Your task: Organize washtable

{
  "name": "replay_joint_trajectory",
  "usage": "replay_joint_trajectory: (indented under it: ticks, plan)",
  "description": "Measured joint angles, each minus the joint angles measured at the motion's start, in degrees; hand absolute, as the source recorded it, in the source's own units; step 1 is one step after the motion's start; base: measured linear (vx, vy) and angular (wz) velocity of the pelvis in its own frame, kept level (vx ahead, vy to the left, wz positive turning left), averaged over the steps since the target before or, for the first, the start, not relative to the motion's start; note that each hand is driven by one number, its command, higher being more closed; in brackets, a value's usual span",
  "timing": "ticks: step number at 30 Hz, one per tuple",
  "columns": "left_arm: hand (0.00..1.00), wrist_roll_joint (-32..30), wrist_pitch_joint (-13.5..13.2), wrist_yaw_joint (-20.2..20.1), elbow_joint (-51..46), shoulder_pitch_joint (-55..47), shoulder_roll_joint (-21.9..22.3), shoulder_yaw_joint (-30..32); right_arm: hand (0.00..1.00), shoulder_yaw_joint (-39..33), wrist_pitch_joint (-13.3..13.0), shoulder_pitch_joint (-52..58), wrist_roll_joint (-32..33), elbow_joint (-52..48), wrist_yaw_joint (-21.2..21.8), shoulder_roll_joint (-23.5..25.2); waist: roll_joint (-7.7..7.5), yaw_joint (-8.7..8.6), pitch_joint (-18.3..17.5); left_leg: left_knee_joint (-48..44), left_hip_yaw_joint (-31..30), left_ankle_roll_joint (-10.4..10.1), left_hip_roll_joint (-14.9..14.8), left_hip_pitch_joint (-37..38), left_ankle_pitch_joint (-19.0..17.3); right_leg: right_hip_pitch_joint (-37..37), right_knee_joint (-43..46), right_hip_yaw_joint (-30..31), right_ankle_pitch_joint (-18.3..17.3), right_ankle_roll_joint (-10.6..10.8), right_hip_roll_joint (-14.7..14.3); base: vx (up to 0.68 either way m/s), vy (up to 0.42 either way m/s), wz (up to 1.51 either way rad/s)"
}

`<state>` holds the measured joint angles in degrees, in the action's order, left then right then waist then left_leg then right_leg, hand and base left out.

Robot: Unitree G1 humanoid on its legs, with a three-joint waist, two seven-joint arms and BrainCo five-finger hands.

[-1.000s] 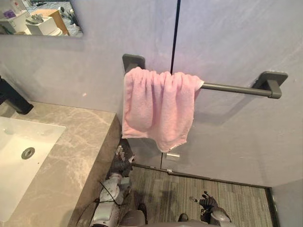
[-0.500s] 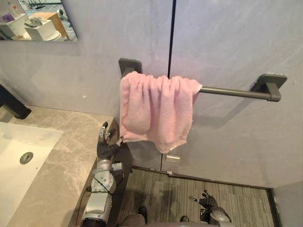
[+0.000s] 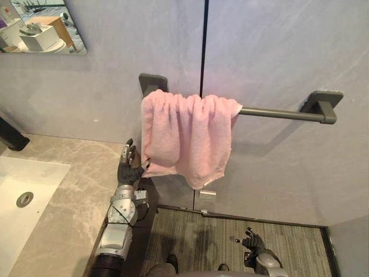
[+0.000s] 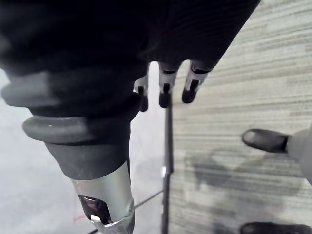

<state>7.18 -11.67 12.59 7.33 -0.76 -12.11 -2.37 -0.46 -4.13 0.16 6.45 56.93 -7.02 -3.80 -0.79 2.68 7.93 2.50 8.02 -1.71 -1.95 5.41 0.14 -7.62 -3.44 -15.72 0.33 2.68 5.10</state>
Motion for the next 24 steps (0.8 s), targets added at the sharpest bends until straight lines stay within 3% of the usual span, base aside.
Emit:
replay_joint_trajectory:
  ticks: [4,5,12,13,14,24]
  plan:
    - [0.00,1.14,0.14,-0.31,2.43,0.20,-0.69,-1.95,0.00,0.98,0.20,0.20,-0.01,-1.44,0.77,-0.09,-0.13,-0.49,-0.08,0.80,0.58,0.04,0.11,0.23,0.36,0.06,-0.81,0.55,0.65,0.12,-0.01,-0.02,0.004,-0.08]
    - [1.00,1.11,0.18,-0.31,2.72,0.21,-0.81,-2.39,0.00,1.12,0.18,0.17,0.02,-2.45,1.04,-0.04,-0.14,-0.49,-0.08,0.80,0.75,0.04,0.11,0.26,0.36,0.11,-0.81,0.76,0.72,0.11,0.00,-0.02,0.002,-0.07]
    - [1.00,1.00,0.48,-1.39,4.24,2.65,-2.18,-5.29,0.00,4.29,0.01,-0.39,0.86,-13.02,1.12,-0.07,-0.31,-0.94,-0.23,1.39,3.31,0.41,0.32,0.23,0.63,1.22,-2.13,3.42,2.45,0.32,0.01,-0.03,0.006,-0.20]
    - [1.00,1.00,0.54,-1.39,4.25,3.31,-2.20,-5.52,0.00,5.33,-0.13,-0.40,1.14,-16.93,1.21,-0.05,-0.38,-2.11,-0.27,1.53,3.37,0.60,0.53,0.23,0.76,1.31,-2.13,3.51,2.58,0.47,0.18,-0.03,0.010,-0.11]
    - [1.00,1.00,0.55,-1.40,4.25,3.75,-2.20,-5.65,0.00,5.87,-0.38,-0.40,1.50,-19.02,1.24,-0.10,-0.41,-2.20,-0.29,1.53,3.57,0.60,0.57,0.23,0.76,1.51,-2.12,3.71,2.74,0.49,0.21,-0.04,0.009,-0.15]
    - [1.00,1.13,0.54,-1.41,1.64,3.93,-2.12,-6.10,0.00,10.53,-3.27,-4.59,1.88,-37.59,2.32,-1.66,-0.67,-1.79,-0.46,1.46,4.21,0.80,0.54,0.29,0.91,2.02,-2.14,5.29,3.46,0.57,0.32,-0.04,-0.009,-0.06]
